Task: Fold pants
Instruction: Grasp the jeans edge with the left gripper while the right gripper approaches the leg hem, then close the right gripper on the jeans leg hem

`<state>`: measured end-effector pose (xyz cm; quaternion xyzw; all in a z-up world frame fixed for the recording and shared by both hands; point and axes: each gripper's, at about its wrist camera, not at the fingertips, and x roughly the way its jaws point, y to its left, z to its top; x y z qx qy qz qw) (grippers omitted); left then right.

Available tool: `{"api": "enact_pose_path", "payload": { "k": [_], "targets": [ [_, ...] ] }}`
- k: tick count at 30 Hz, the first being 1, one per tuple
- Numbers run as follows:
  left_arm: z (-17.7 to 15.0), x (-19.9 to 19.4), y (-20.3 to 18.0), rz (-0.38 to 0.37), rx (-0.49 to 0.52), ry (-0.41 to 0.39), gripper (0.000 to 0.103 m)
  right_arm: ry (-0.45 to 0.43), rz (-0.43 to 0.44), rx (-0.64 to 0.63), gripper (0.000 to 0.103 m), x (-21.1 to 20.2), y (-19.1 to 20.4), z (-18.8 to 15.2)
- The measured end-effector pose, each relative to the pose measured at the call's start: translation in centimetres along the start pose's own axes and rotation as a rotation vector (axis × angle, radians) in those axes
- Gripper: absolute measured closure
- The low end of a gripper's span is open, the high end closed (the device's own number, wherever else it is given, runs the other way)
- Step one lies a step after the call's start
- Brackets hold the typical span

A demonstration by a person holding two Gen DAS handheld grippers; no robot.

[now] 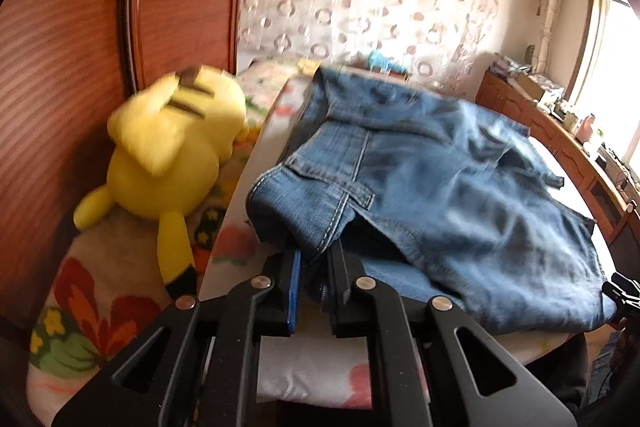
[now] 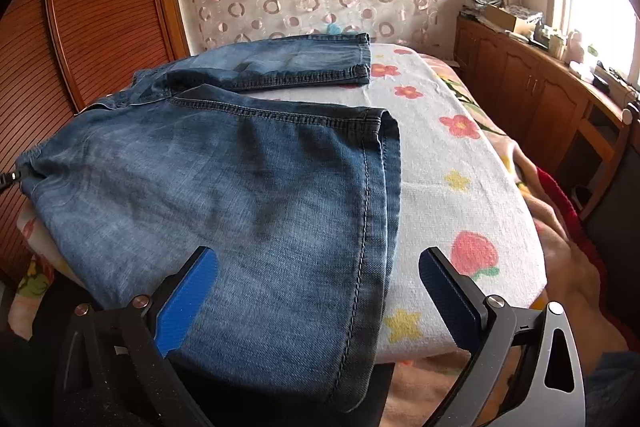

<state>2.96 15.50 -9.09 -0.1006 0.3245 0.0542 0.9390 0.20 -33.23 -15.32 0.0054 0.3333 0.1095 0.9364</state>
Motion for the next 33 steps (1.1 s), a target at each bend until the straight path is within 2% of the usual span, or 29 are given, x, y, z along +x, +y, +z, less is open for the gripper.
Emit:
{"api": "enact_pose_path", "payload": {
  "k": [3, 8, 10, 15, 23, 29, 33],
  "targets": [
    [1.6, -1.5, -1.1, -0.010, 0.047, -0.060, 0.092, 0.008, 0.005, -0.001, 0.003, -0.3, -0.3, 0.1],
    [3.3, -2.1, -2.4, -0.016, 0.097, -0.092, 0.092, 0.020, 0.031, -0.013, 0.007, -1.1, -0.5, 0.1],
    [3.8, -2.1, -2.8, -0.023, 0.106, -0.102, 0.092, 0.032, 0.054, -0.012, 0.015, -1.1, -0.5, 0.1],
    [4.8, -2.1, -3.9, -0.032, 0.125, -0.129, 0.092, 0.065, 0.064, -0.025, 0.024, -0.8, -0.6, -0.1],
    [5.9, -2.7, -5.4, -0.027, 0.175, -0.168, 0.092, 0.090, 0.066, -0.045, 0.032, -0.8, -1.1, 0.1],
    [6.8, -3.1, -6.3, -0.034, 0.187, -0.196, 0.092, 0.093, 0.046, -0.070, 0.057, -0.7, -0.9, 0.1],
    [7.2, -3.3, -6.9, -0.045, 0.186, -0.213, 0.093, 0.103, 0.059, -0.062, 0.083, -0.8, -1.2, 0.2]
  ]
}}
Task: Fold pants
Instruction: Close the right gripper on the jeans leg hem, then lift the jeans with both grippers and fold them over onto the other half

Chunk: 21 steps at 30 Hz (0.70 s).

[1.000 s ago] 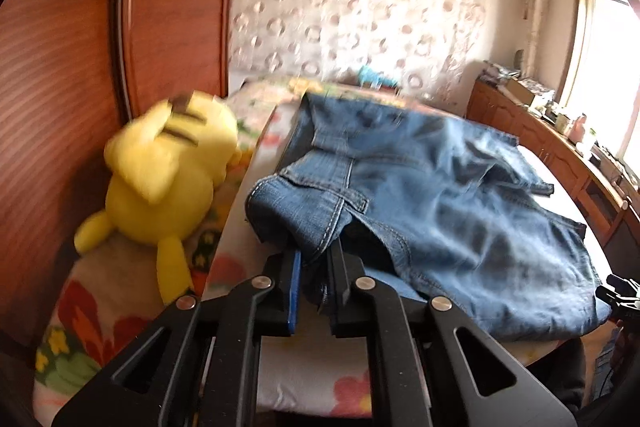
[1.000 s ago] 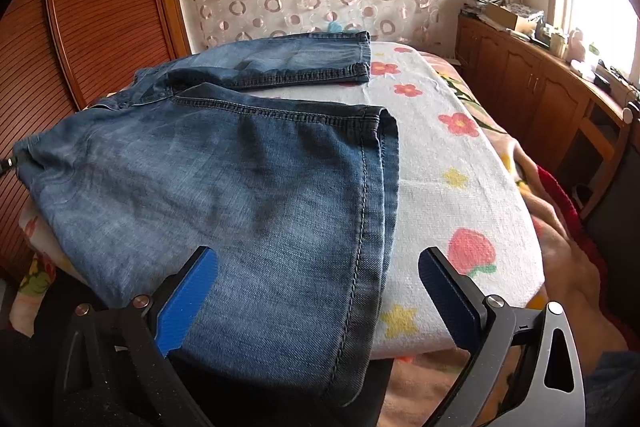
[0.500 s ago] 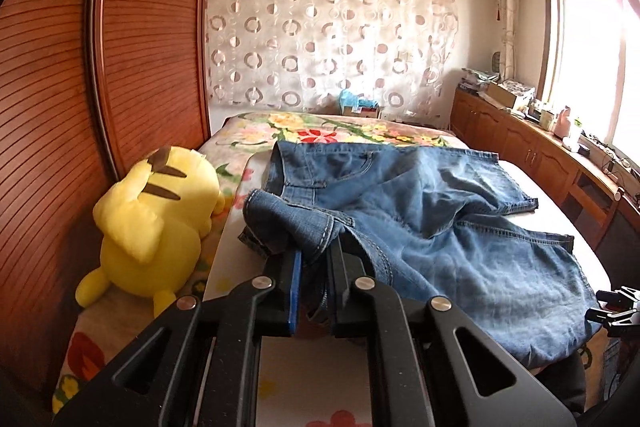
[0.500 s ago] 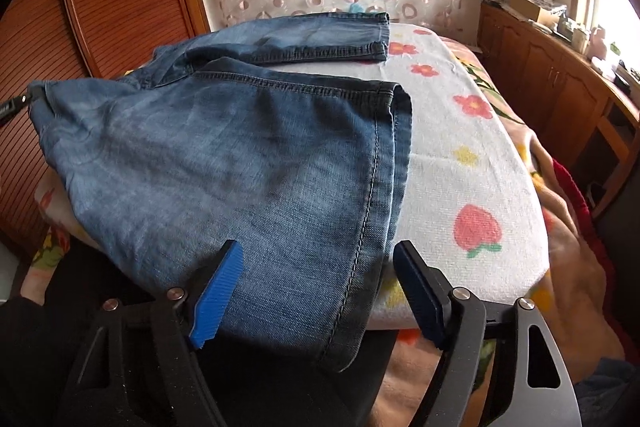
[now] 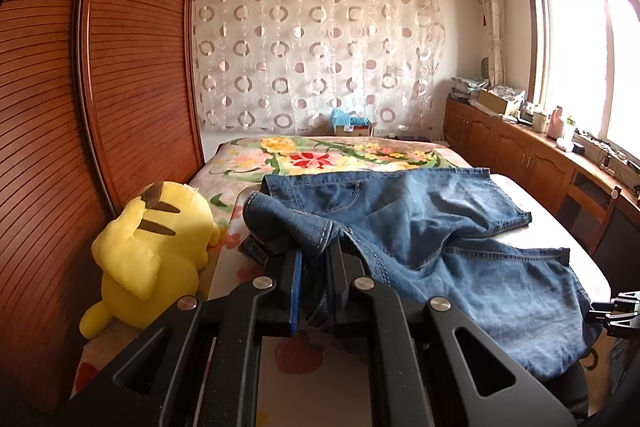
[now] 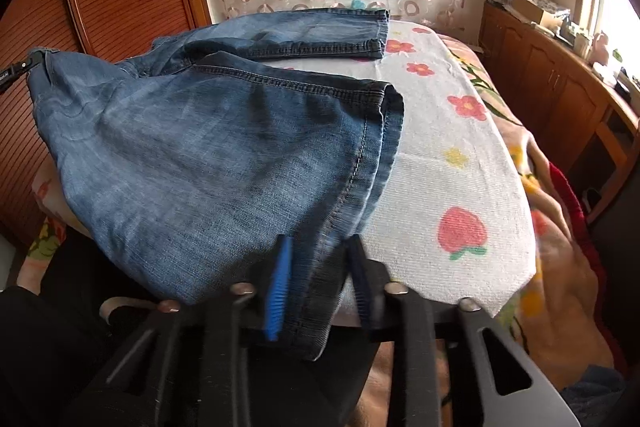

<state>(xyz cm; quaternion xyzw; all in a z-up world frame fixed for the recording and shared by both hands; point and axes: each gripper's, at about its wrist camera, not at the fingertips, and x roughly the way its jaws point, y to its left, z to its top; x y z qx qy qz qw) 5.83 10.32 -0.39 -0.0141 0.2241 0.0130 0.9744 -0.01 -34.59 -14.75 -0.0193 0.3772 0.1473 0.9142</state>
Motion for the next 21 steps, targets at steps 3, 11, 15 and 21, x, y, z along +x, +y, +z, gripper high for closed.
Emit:
{"api": "enact_pose_path", "payload": {
  "k": [3, 11, 15, 21],
  "targets": [
    [0.4, 0.1, -0.4, -0.005, 0.007, -0.007, 0.093, 0.007, 0.026, 0.006, 0.091, 0.0, -0.1, 0.2],
    [2.6, 0.9, -0.6, -0.021, 0.004, -0.043, 0.093, -0.079, 0.057, -0.030, 0.094, -2.1, -0.1, 2.9],
    [4.3, 2.3, -0.7, -0.018, 0.012, -0.066, 0.093, -0.150, 0.044, -0.066, 0.095, -3.2, -0.6, 6.2],
    [5.6, 4.6, -0.6, -0.008, 0.016, -0.071, 0.094, -0.214, 0.023, -0.090, 0.095, -2.9, -1.9, 9.9]
  ]
}}
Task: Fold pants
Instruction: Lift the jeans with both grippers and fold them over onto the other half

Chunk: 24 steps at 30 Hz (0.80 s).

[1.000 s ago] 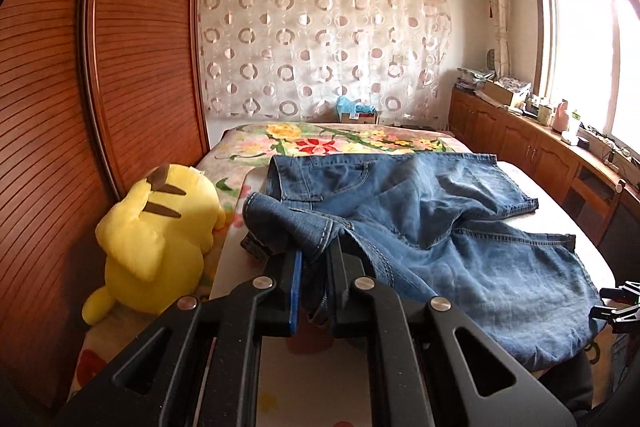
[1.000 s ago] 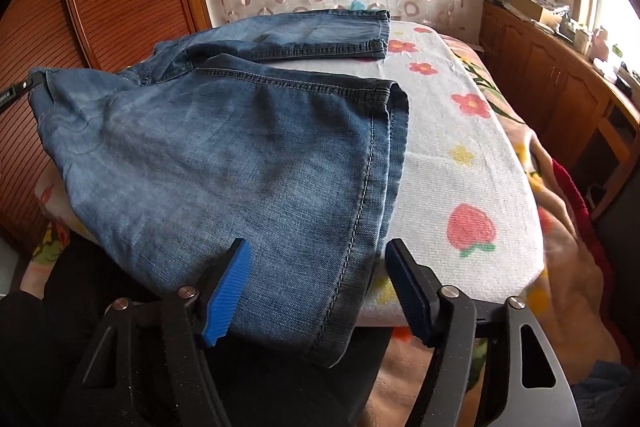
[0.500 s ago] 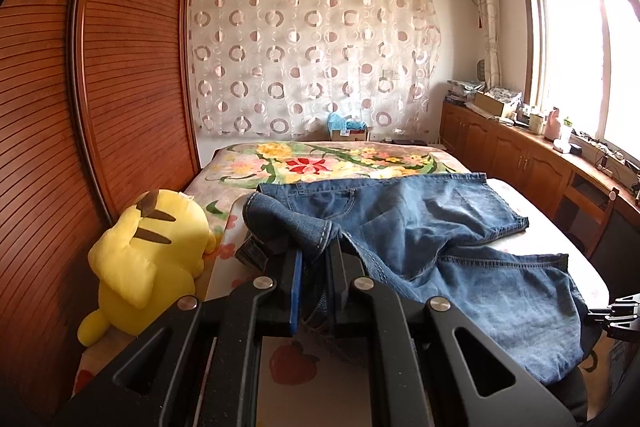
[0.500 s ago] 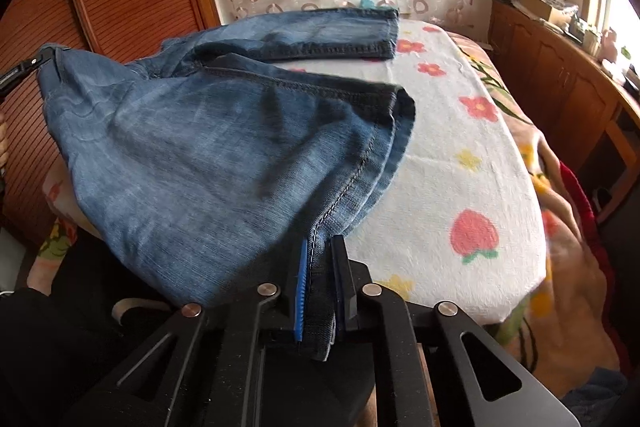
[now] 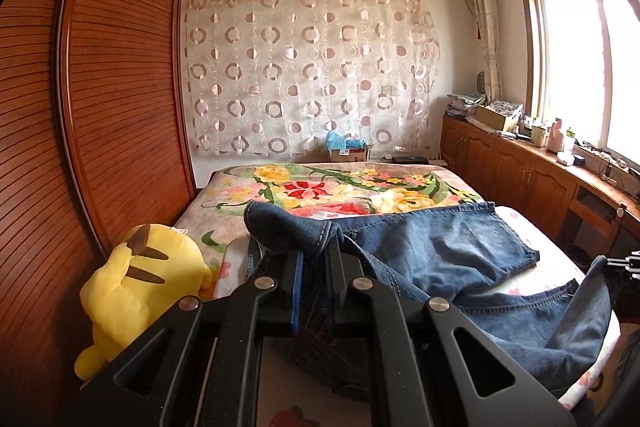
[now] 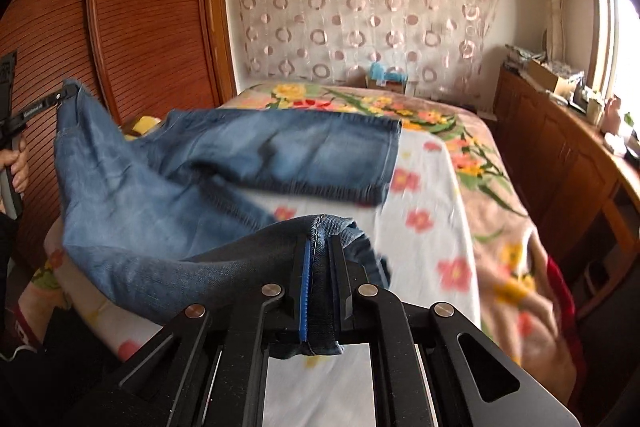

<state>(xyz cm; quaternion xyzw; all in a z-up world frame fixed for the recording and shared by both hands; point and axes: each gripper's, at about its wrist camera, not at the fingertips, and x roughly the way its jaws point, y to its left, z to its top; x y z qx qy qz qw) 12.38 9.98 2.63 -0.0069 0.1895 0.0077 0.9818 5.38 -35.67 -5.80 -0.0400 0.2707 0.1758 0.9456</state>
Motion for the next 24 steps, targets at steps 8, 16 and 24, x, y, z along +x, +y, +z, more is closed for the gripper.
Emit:
{"api": "enact_pose_path", "payload": {
  "k": [8, 16, 24],
  "targets": [
    [0.6, 2.5, 1.1, 0.010, -0.026, 0.018, 0.094, -0.018, -0.007, 0.010, 0.095, 2.9, -0.9, 2.2],
    [1.8, 5.8, 2.6, 0.023, -0.060, 0.037, 0.094, -0.030, -0.021, 0.008, 0.096, 5.0, -1.4, 4.1],
    [4.4, 10.1, 3.8, 0.020, -0.080, 0.029, 0.094, -0.075, -0.033, 0.023, 0.096, 6.5, -2.3, 6.4]
  ]
}}
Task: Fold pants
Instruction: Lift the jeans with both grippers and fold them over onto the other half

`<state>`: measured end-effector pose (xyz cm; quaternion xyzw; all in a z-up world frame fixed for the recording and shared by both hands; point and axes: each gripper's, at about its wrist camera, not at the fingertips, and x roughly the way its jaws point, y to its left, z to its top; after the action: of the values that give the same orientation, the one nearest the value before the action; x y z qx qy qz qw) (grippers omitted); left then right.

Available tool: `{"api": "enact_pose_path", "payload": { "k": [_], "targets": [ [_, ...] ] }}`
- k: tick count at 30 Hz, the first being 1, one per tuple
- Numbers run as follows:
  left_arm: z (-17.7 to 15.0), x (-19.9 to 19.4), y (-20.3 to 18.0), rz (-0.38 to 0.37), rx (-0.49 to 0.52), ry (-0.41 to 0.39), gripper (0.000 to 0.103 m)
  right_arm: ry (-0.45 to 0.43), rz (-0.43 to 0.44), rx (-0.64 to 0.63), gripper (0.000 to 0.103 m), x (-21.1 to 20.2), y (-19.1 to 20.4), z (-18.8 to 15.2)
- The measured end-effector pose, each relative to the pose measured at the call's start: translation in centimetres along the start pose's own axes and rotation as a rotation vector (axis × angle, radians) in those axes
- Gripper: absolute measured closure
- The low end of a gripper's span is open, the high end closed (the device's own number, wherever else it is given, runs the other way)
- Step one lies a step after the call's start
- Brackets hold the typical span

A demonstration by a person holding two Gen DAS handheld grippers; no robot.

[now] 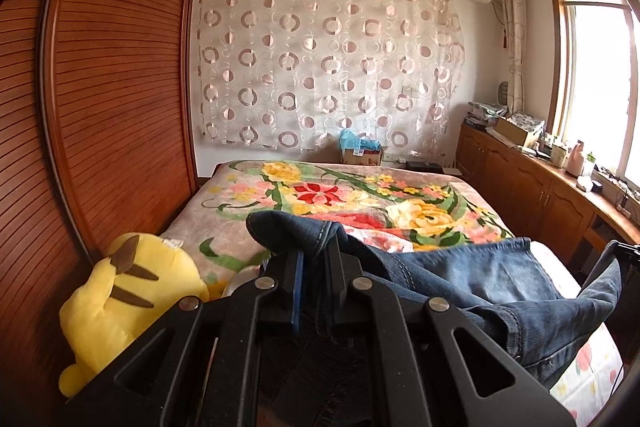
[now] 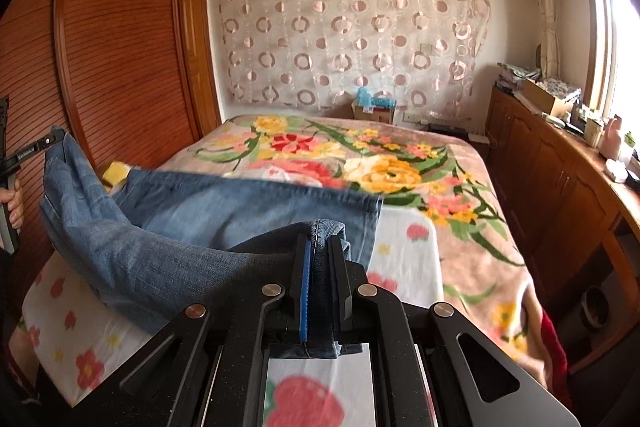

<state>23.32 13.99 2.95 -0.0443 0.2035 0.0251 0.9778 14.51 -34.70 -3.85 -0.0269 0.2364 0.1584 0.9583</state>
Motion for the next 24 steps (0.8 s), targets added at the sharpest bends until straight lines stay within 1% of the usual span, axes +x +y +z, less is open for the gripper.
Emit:
{"api": "enact_pose_path", "payload": {
  "k": [4, 10, 15, 17, 21, 22, 24],
  "targets": [
    [0.9, 3.5, 0.3, -0.001, -0.015, 0.023, 0.094, -0.007, -0.012, 0.012, 0.096, 2.5, -0.1, 0.9],
    [0.7, 7.7, 0.7, 0.018, -0.013, 0.067, 0.094, 0.036, -0.032, 0.013, 0.096, 6.5, 0.1, 1.4],
    [0.3, 10.3, 1.3, 0.035, -0.020, 0.100, 0.094, 0.078, -0.052, 0.003, 0.096, 10.0, 0.4, 2.0],
    [0.3, 11.2, 1.2, 0.038, -0.017, 0.113, 0.094, 0.096, -0.061, -0.006, 0.096, 11.4, 0.5, 2.9],
    [-0.1, 12.6, 1.3, 0.046, -0.012, 0.134, 0.094, 0.133, -0.075, -0.025, 0.096, 13.8, 1.1, 3.0],
    [-0.3, 12.8, 1.4, 0.049, -0.014, 0.139, 0.094, 0.140, -0.078, -0.029, 0.096, 14.4, 1.0, 3.9],
    [-0.4, 13.3, 1.5, 0.053, -0.016, 0.149, 0.094, 0.152, -0.080, -0.033, 0.096, 15.1, 1.1, 4.3]
  ]
}}
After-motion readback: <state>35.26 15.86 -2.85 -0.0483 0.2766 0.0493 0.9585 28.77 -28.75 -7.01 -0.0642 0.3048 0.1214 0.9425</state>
